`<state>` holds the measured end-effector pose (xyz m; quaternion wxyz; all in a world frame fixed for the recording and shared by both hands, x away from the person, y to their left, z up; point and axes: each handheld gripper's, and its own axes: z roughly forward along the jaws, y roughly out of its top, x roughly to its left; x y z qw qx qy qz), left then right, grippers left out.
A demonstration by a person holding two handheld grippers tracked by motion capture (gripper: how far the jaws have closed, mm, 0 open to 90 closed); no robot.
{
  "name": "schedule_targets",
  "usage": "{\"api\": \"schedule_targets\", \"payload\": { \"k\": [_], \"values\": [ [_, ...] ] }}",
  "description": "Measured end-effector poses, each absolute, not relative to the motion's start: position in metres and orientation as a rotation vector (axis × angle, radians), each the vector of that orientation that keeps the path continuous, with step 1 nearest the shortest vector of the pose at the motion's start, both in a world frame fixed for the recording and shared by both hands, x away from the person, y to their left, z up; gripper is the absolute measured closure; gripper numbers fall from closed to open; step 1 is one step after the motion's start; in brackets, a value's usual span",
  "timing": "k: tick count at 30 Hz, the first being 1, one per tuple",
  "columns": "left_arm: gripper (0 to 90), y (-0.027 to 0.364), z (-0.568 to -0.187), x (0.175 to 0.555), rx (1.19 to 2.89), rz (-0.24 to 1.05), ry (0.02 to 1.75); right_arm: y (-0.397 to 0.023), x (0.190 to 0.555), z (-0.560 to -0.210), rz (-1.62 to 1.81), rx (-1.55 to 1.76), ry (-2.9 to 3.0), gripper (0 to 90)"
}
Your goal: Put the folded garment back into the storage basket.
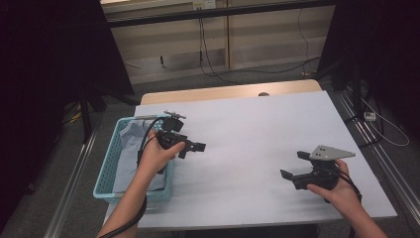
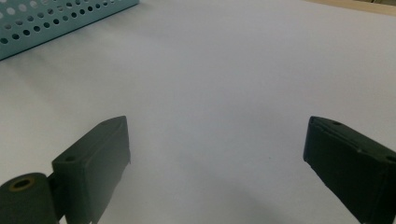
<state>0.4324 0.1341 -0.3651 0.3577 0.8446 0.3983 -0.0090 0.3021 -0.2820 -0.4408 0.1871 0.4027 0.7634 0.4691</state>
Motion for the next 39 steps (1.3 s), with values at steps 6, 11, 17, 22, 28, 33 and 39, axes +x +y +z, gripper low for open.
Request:
{"api": "schedule_targets", "payload": {
  "k": [6,11,17,22,28,33,39],
  "values": [
    [9.8,0.133,-0.369,0.429,2.190,-0.028,1.013,-0.282,0.302,-0.440,1.329,1.132,2.147,7.2],
    [9.6,0.131,-0.371,0.424,2.176,-0.037,1.007,-0.281,0.301,-0.440,1.330,1.125,2.156,7.2],
    [9.0,0.131,-0.372,0.417,2.178,-0.045,0.978,-0.279,0.300,-0.440,1.328,1.125,2.160,7.2],
    [8.5,0.131,-0.374,0.412,2.174,-0.048,0.967,-0.279,0.300,-0.440,1.333,1.122,2.164,7.2],
    [8.2,0.130,-0.377,0.406,2.171,-0.064,0.950,-0.280,0.299,-0.440,1.343,1.124,2.167,7.2],
    [7.6,0.128,-0.381,0.401,2.185,-0.060,0.937,-0.281,0.299,-0.440,1.346,1.126,2.169,7.2],
    [7.4,0.127,-0.385,0.398,2.187,-0.059,0.922,-0.282,0.297,-0.439,1.351,1.128,2.174,7.2]
  ]
}}
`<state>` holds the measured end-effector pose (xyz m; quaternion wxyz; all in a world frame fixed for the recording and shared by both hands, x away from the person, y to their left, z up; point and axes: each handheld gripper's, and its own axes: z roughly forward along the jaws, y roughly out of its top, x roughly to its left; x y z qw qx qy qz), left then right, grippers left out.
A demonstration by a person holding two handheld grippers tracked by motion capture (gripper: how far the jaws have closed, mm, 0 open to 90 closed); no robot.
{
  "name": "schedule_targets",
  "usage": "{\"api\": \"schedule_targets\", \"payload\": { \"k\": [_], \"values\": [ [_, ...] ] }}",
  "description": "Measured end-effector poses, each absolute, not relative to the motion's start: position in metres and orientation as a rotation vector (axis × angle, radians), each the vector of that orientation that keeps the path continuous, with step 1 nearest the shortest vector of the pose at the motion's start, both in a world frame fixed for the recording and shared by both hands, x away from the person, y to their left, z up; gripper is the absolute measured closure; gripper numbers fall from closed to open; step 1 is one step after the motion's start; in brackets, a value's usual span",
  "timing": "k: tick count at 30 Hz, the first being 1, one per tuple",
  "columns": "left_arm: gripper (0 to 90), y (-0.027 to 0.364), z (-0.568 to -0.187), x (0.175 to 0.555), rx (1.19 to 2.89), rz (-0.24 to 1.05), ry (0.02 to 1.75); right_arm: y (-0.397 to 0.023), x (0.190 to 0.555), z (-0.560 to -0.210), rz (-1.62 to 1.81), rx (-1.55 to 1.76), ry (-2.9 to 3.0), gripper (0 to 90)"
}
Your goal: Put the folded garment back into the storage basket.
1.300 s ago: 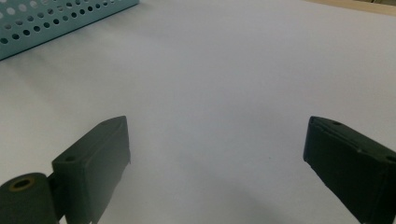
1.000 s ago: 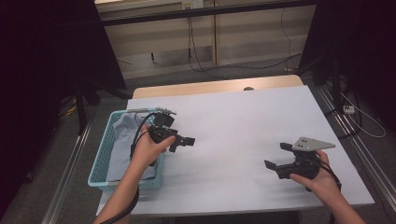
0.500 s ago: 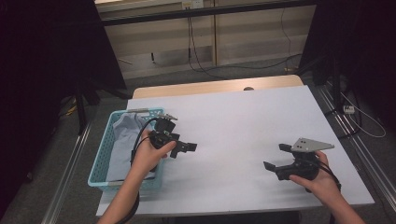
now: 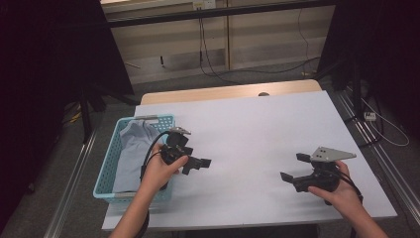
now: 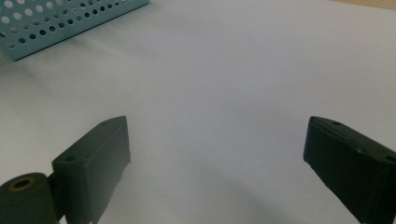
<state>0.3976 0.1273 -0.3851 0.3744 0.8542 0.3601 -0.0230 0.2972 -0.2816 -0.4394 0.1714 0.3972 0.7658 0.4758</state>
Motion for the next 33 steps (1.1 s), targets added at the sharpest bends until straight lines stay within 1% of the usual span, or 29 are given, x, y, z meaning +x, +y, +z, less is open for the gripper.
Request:
{"api": "schedule_targets", "payload": {
  "k": [2,17,33],
  "values": [
    [7.3,0.126,-0.388,0.396,2.187,-0.074,0.924,-0.282,0.297,-0.440,1.348,1.137,2.181,7.2],
    [7.1,0.130,-0.391,0.384,2.169,-0.073,0.906,-0.283,0.295,-0.438,1.356,1.125,2.178,7.2],
    [7.0,0.125,-0.395,0.371,2.145,-0.088,0.877,-0.288,0.289,-0.439,1.357,1.132,2.174,7.2]
  ]
}}
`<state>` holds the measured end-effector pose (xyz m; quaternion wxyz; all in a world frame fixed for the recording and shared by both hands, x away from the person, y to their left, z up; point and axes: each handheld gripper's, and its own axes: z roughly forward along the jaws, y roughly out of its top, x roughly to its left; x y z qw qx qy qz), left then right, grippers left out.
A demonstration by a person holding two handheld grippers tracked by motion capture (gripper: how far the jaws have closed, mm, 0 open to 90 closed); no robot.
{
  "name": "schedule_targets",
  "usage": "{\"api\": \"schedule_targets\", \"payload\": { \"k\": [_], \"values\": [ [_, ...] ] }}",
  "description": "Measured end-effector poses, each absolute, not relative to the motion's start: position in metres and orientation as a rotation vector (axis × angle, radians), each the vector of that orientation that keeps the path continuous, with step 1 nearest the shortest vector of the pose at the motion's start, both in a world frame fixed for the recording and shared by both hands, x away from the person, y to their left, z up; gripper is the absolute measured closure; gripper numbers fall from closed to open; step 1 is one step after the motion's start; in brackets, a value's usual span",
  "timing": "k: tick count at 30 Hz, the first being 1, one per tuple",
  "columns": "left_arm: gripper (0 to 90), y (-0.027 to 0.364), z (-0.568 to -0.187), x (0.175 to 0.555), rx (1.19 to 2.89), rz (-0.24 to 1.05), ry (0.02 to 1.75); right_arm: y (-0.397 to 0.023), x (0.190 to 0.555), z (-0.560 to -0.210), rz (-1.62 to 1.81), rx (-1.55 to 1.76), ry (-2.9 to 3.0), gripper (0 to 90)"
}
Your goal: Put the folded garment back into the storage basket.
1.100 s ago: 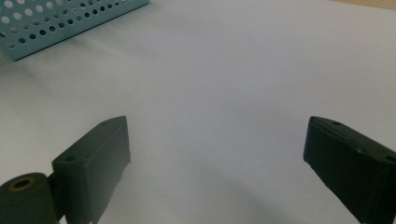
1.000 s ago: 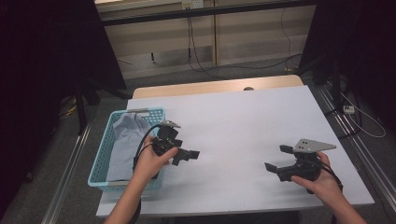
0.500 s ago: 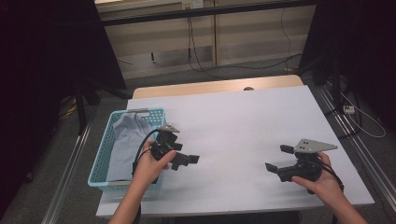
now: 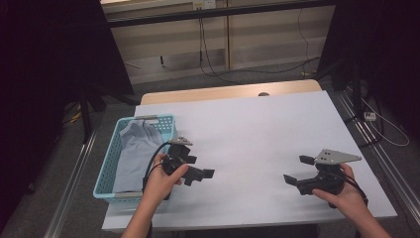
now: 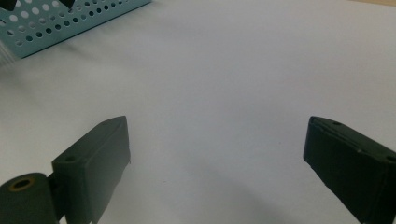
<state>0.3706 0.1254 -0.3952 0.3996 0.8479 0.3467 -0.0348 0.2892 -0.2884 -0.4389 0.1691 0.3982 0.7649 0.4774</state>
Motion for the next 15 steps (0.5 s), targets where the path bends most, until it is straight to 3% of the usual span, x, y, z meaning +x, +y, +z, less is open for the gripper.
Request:
{"api": "schedule_targets", "payload": {
  "k": [15],
  "values": [
    [6.9,0.123,-0.408,0.367,2.127,-0.111,0.888,-0.289,0.286,-0.441,1.363,1.137,2.168,7.2]
  ]
}}
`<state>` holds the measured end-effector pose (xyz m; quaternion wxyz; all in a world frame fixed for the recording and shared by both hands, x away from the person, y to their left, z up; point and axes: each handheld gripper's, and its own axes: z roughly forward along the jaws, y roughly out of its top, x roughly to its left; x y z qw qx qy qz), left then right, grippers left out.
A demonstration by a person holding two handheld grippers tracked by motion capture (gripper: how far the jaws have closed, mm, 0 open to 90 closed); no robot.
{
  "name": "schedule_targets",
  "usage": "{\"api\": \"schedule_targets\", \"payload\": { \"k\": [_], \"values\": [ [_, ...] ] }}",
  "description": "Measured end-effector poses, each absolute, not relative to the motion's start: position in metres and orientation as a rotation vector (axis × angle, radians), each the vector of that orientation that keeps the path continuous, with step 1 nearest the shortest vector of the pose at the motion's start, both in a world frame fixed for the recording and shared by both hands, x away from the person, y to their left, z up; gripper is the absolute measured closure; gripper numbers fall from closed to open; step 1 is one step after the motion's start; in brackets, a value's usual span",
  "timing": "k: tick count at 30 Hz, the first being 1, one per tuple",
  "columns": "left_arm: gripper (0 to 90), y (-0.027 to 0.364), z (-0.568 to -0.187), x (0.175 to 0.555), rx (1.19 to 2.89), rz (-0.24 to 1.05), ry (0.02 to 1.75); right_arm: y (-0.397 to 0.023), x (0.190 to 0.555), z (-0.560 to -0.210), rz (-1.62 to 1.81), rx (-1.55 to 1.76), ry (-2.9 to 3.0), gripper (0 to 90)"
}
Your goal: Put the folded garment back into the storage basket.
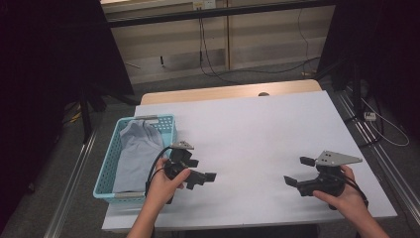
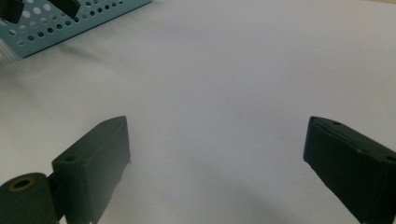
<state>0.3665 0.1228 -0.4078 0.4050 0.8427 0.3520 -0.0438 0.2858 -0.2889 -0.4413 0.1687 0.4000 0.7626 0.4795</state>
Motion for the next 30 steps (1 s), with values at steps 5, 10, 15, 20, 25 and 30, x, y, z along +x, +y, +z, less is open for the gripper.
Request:
{"api": "schedule_targets", "payload": {
  "k": [5,10,15,20,25,30],
  "values": [
    [6.9,0.1227,-0.4093,0.3652,2.125,-0.097,0.889,-0.2890,0.2841,-0.4415,1.360,1.130,2.162,7.2],
    [6.9,0.1231,-0.4113,0.3638,2.125,-0.094,0.887,-0.2897,0.2827,-0.4419,1.360,1.129,2.158,7.2],
    [6.9,0.1257,-0.4109,0.3625,2.121,-0.088,0.890,-0.2907,0.2817,-0.4426,1.360,1.130,2.159,7.2],
    [6.9,0.1281,-0.4103,0.3621,2.109,-0.085,0.887,-0.2910,0.2804,-0.4446,1.345,1.127,2.167,7.2],
    [6.9,0.1258,-0.4108,0.3612,2.130,-0.073,0.873,-0.2918,0.2815,-0.4446,1.338,1.131,2.163,7.2],
    [6.9,0.1229,-0.4104,0.3610,2.129,-0.071,0.869,-0.2928,0.2833,-0.4466,1.317,1.134,2.168,7.2]
  ]
}}
